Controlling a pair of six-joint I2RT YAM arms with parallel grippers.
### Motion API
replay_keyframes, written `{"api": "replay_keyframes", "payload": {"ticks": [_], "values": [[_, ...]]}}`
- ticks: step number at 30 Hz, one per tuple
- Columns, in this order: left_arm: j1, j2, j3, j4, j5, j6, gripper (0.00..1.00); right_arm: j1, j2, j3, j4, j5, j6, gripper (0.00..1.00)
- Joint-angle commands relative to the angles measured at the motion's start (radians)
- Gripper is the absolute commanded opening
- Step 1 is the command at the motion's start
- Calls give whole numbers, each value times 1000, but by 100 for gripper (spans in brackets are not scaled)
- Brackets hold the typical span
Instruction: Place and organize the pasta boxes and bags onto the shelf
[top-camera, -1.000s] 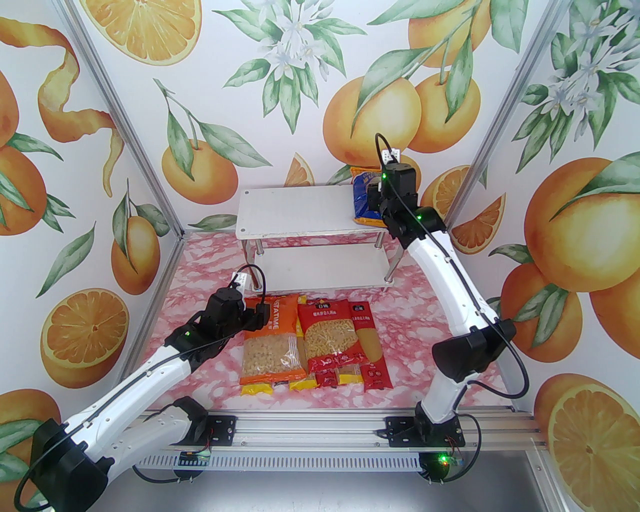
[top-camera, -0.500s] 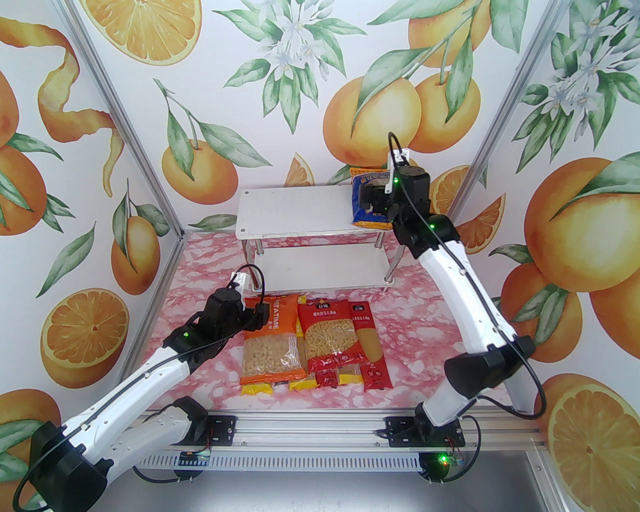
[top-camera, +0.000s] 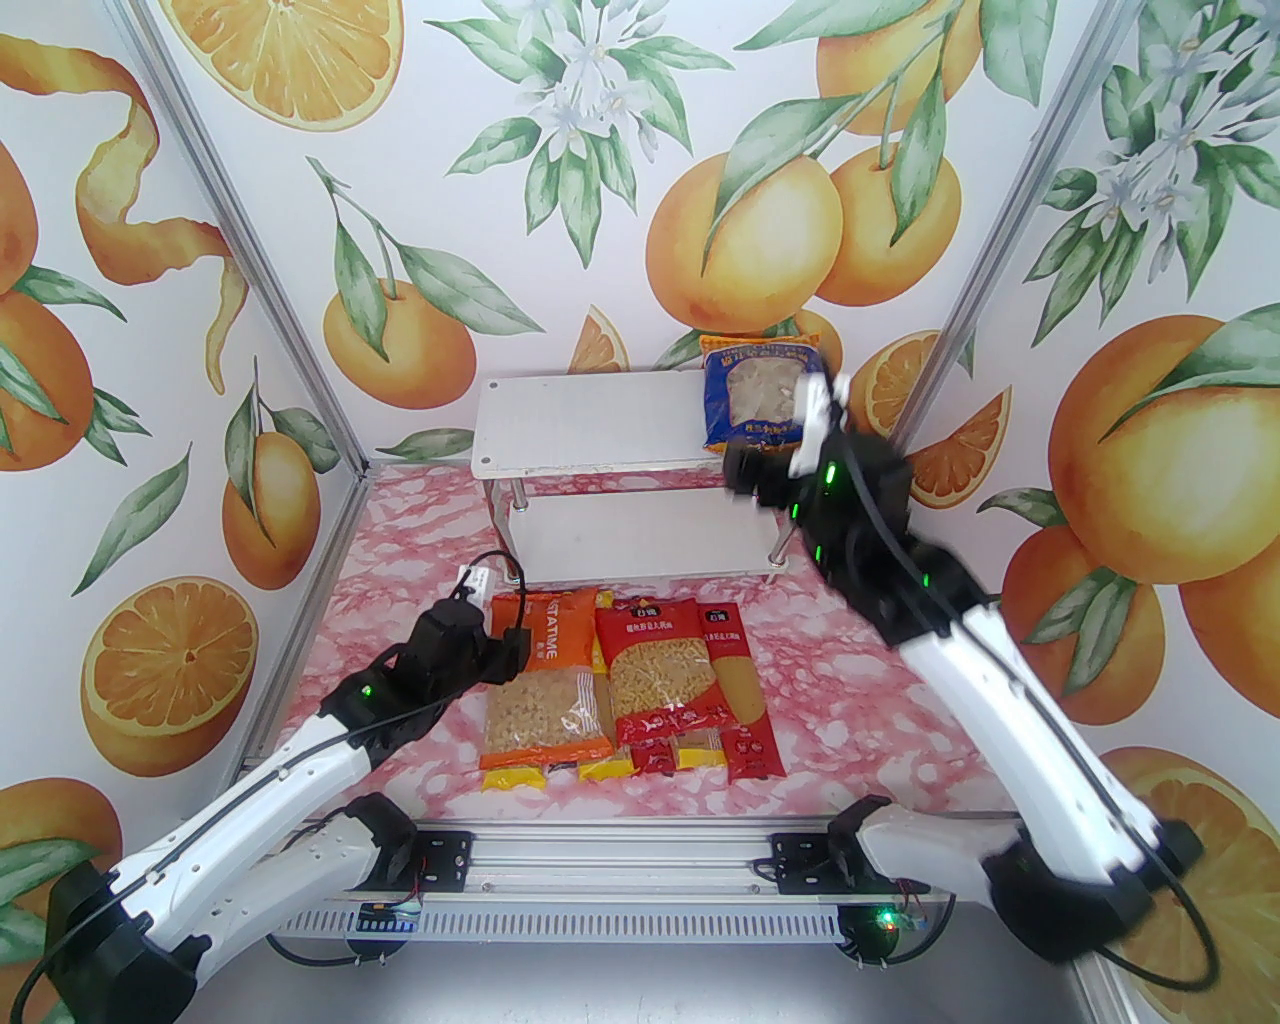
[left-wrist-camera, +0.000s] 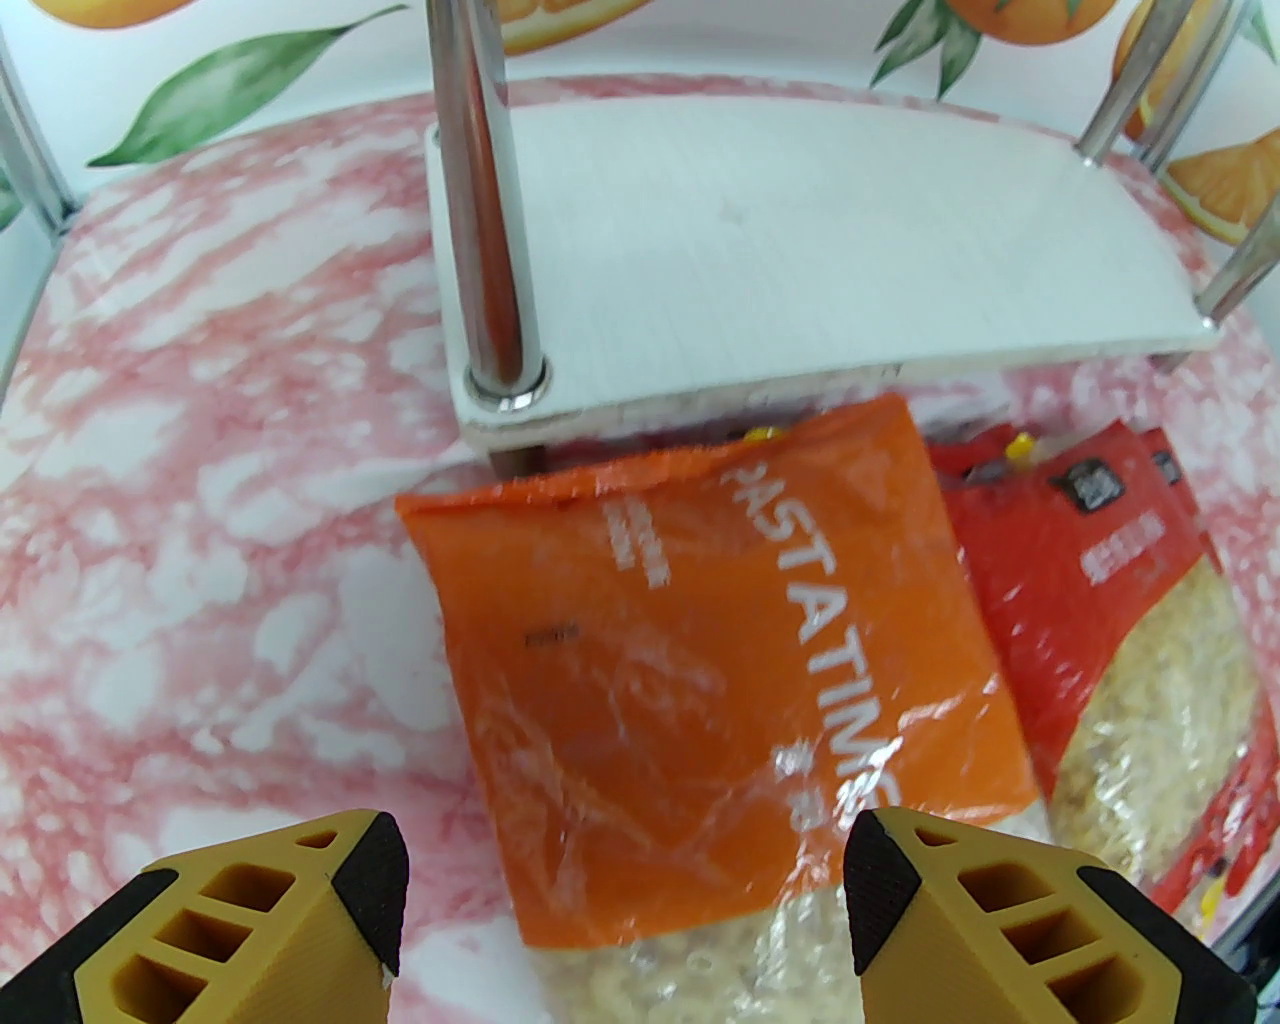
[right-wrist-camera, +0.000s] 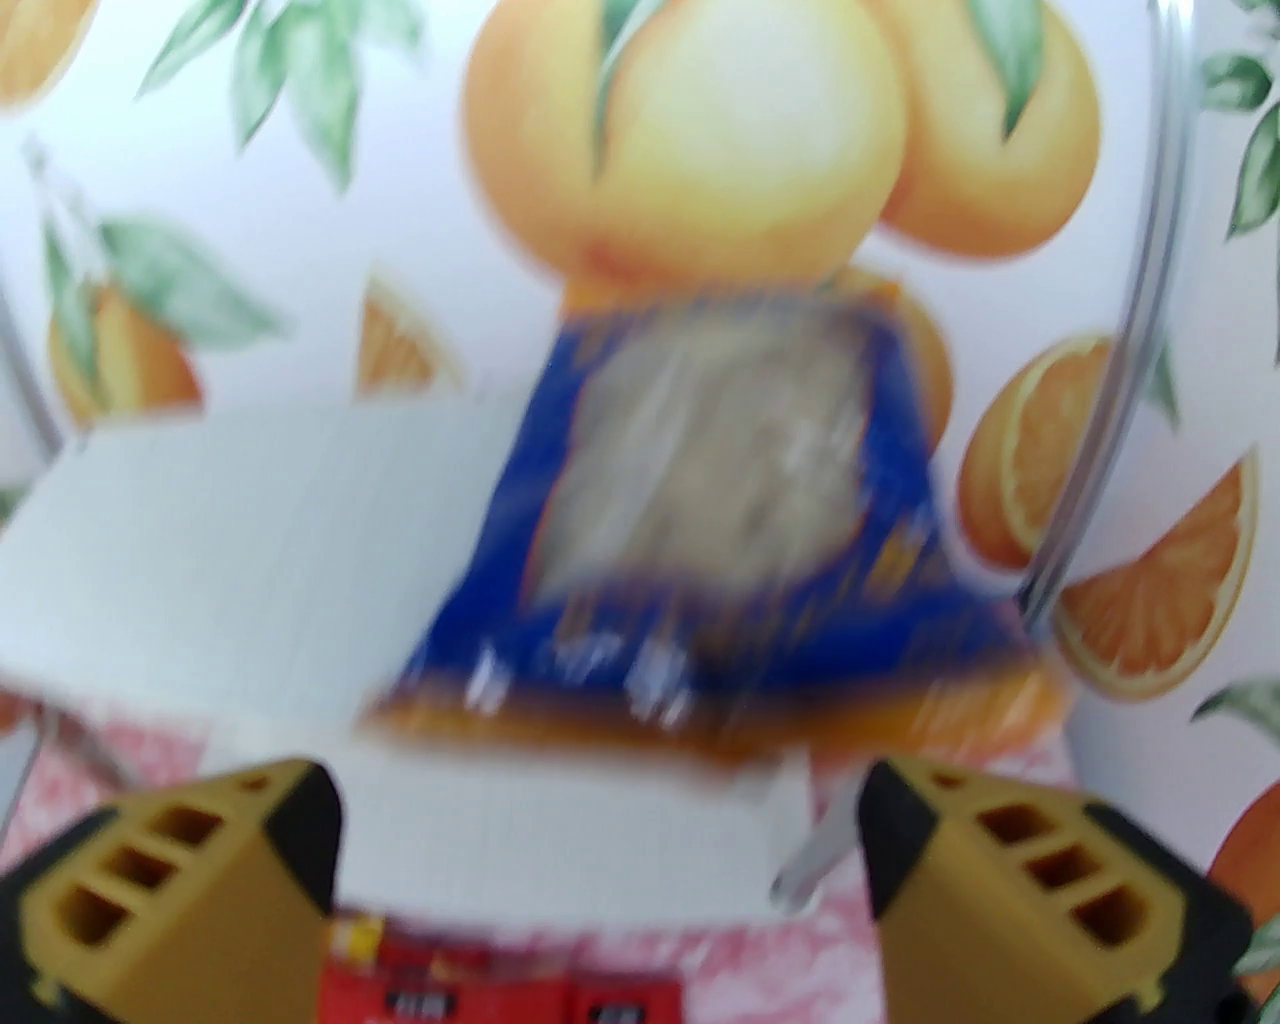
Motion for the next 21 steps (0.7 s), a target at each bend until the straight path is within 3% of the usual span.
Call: {"api": "replay_keyframes", "payload": {"ticks": [1,9,15,21], "values": [[-30,-23,-33,-40,-91,-42,76,66,-155,-128,-18,112,107,89],[-83,-60,-103,-69,-114,-146,78,196,-308,-384,-243,90,370,89],[-105,-27,-124,-64,-112,-200,80,233,-257,-593,-89,6,477,91],[-105,18,-139,-20,-52,-227,89,233,-182,-663,57,-40,470,94]]}}
